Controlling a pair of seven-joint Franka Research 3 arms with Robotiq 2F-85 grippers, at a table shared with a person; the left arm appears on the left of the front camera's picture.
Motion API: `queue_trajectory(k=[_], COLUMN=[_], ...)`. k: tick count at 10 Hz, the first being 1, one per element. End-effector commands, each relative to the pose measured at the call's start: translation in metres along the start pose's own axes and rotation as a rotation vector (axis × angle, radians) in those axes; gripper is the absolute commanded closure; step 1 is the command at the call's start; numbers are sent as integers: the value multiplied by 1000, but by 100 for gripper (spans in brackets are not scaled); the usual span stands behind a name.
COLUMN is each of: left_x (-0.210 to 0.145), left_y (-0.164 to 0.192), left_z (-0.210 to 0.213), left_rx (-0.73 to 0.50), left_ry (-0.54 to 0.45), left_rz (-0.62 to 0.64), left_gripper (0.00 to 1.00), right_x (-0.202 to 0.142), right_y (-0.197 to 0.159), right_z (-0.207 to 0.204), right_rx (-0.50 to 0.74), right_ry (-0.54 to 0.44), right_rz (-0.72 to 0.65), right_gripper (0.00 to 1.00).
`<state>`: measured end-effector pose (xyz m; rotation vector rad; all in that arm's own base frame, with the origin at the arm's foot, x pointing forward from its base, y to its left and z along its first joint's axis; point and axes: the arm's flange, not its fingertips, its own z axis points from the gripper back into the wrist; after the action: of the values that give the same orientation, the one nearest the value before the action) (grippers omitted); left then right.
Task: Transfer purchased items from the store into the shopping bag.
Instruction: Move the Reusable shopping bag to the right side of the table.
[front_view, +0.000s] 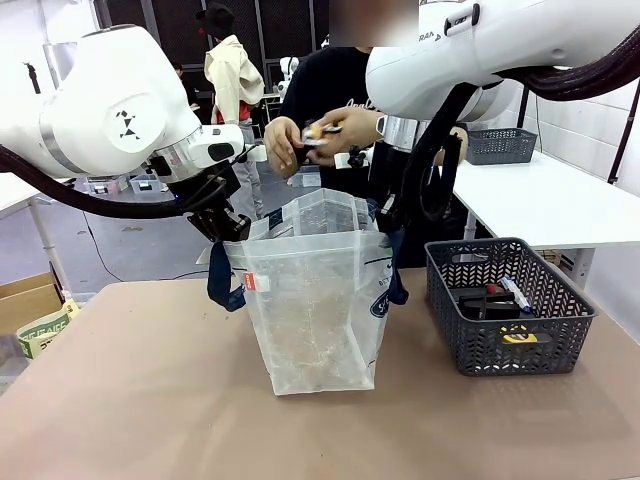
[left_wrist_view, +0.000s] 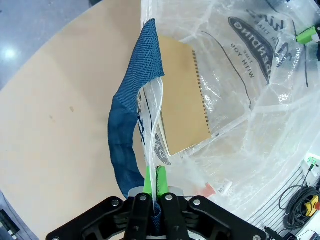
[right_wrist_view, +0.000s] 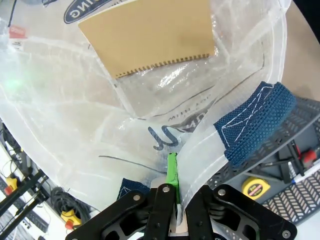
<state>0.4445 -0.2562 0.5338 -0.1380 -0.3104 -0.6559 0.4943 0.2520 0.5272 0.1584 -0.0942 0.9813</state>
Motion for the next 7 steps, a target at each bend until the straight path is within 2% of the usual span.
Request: queue_trajectory(k=[1, 7], left_x=[0, 0], left_y=[1, 1], left_z=[1, 1], left_rx=[1, 1], left_ry=[0, 0], left_rz=[10, 10], left_gripper=[100, 100], right_x=[-1, 0], right_y=[-1, 0], right_z=[0, 0], right_rx=[0, 0], right_ry=[0, 0], right_rz=[-3, 0], right_gripper=[100, 100])
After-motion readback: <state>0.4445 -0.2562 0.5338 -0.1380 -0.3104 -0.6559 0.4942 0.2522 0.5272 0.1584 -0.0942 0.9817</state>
